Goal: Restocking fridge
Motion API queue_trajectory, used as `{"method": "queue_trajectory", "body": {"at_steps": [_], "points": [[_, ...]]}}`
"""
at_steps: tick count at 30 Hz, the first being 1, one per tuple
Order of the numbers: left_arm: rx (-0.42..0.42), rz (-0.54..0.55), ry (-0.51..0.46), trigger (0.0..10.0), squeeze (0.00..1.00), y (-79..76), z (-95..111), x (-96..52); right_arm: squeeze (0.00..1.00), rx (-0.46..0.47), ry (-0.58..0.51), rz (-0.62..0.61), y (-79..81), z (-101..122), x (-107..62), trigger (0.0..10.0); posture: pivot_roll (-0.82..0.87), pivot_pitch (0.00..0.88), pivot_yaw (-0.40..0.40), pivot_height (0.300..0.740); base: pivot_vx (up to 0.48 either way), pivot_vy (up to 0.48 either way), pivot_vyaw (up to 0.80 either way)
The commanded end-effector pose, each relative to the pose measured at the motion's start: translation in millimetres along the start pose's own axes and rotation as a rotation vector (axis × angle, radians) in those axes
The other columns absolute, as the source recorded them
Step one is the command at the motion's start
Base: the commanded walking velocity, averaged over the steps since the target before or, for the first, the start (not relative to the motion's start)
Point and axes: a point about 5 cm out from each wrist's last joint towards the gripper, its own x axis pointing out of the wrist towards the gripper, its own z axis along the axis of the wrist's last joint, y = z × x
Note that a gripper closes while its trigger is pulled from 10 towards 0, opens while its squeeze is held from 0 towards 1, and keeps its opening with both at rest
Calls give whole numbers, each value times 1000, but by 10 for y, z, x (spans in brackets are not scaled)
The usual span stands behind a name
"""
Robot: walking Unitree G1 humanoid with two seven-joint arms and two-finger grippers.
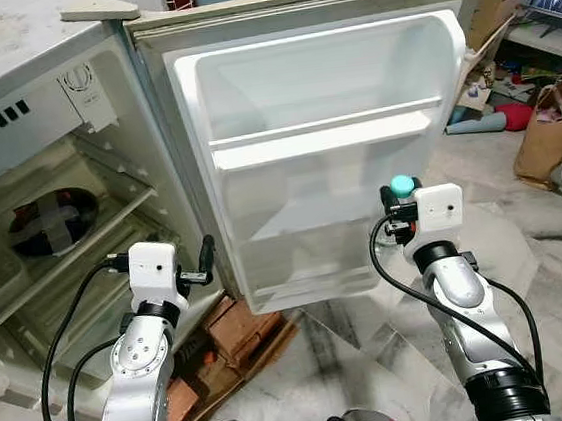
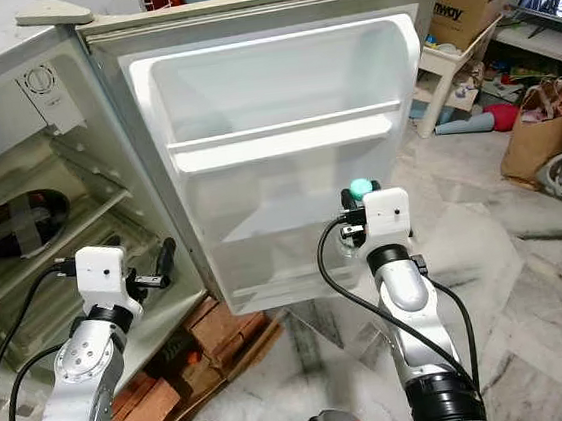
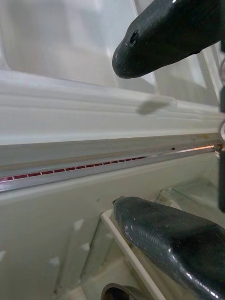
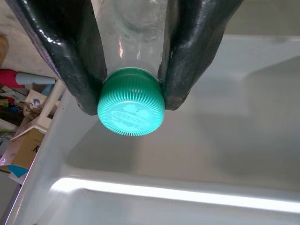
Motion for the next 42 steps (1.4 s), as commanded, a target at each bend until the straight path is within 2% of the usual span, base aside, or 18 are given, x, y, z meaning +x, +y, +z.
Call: {"method": "queue_trajectory", "body": {"at_steps": [1, 17, 24, 34, 39, 42], "points": [[-4, -11, -4, 10000, 0, 1, 23, -8, 0, 0, -7, -8, -16, 13, 5, 10000, -21, 71, -1, 740, 0, 0, 0], [-3, -15, -2, 10000, 0, -5, 19, -8, 0, 5, -6, -3, -11, 7, 1, 10000, -21, 72, -1, 740, 0, 0, 0], [-3, -14, -2, 10000, 0, -4, 20, -7, 0, 10, -6, 1, -4, 7, 2, 10000, -21, 73, -2, 711, 0, 0, 0], [-2, -16, -1, 10000, 0, -3, 20, -7, 0, 19, -15, 4, 5, 18, 2, 10000, -20, 74, 0, 637, 0, 0, 0], [-2, -16, -1, 10000, 0, -4, 21, -6, 0, 20, -19, 5, 6, 22, 3, 10000, -20, 74, 0, 612, 0, 0, 0], [-1, -17, -1, 10000, 0, -4, 22, -6, 0, 24, -23, 6, 9, 26, 4, 10000, -20, 74, 0, 612, 0, 0, 0]]}}
